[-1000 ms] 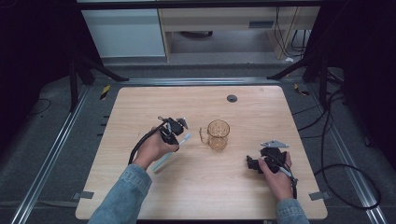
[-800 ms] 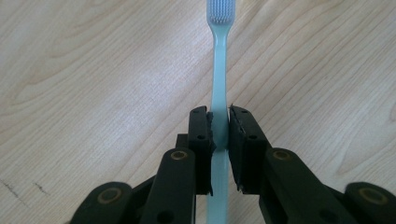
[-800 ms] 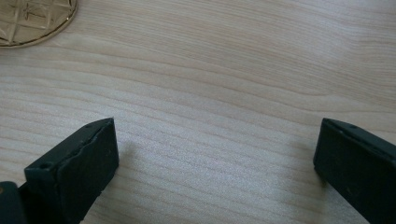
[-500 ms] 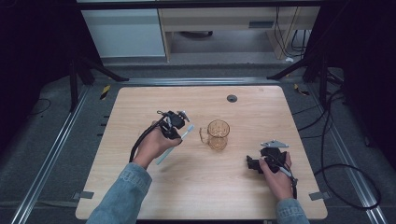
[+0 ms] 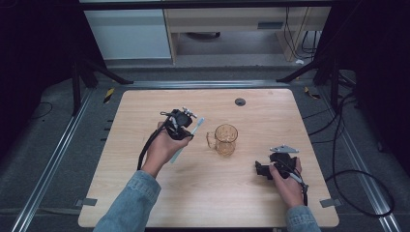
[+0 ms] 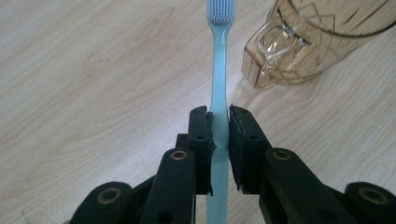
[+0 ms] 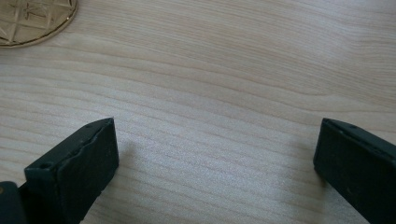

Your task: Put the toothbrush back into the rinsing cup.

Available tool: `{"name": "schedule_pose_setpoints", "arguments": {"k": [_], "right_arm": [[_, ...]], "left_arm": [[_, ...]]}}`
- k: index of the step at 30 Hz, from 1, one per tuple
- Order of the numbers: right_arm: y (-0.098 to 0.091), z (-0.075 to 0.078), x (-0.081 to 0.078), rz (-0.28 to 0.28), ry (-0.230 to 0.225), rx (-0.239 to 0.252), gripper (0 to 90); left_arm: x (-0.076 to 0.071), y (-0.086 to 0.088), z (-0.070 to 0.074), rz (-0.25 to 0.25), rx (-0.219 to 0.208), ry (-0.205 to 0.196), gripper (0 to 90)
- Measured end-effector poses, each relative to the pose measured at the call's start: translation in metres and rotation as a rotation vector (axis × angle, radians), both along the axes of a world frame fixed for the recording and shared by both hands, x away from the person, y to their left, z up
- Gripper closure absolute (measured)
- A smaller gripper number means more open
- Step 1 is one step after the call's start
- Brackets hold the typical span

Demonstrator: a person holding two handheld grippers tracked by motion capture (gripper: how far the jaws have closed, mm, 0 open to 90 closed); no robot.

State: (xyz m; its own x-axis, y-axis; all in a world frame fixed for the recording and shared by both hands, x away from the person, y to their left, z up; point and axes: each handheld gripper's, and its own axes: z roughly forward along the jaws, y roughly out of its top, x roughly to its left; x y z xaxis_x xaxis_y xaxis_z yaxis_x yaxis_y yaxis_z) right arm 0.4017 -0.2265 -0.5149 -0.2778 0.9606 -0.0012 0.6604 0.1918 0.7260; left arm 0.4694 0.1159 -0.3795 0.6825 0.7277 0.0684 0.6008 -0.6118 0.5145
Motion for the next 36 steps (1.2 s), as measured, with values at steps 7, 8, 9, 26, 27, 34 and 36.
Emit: {"name": "schedule_pose_setpoints", "arguments": {"k": [7,8,9,26,27,34,36], "right_arm": [[0.000,0.000,0.000,0.001,-0.001,-0.001,0.4],[0.000,0.000,0.000,0.001,0.000,-0.001,0.4],[0.000,0.000,0.000,0.001,0.000,-0.001,0.4],[0.000,0.000,0.000,0.003,-0.001,-0.003,0.4],[0.000,0.000,0.000,0.003,-0.001,-0.006,0.4],[0.000,0.000,0.000,0.004,-0.001,-0.004,0.4],[0.000,0.000,0.000,0.005,-0.001,-0.005,0.4]], "left_arm": [[-0.003,-0.005,0.007,0.018,-0.066,-0.073,79.0],[-0.003,-0.005,0.008,0.021,-0.071,-0.083,78.9],[-0.003,-0.006,0.008,0.026,-0.073,-0.091,79.0],[-0.007,-0.013,0.018,0.097,-0.173,-0.300,79.0],[-0.008,-0.013,0.019,0.098,-0.179,-0.310,79.0],[-0.013,-0.018,0.020,0.107,-0.229,-0.399,79.0],[-0.014,-0.020,0.020,0.108,-0.245,-0.423,79.0]]}}
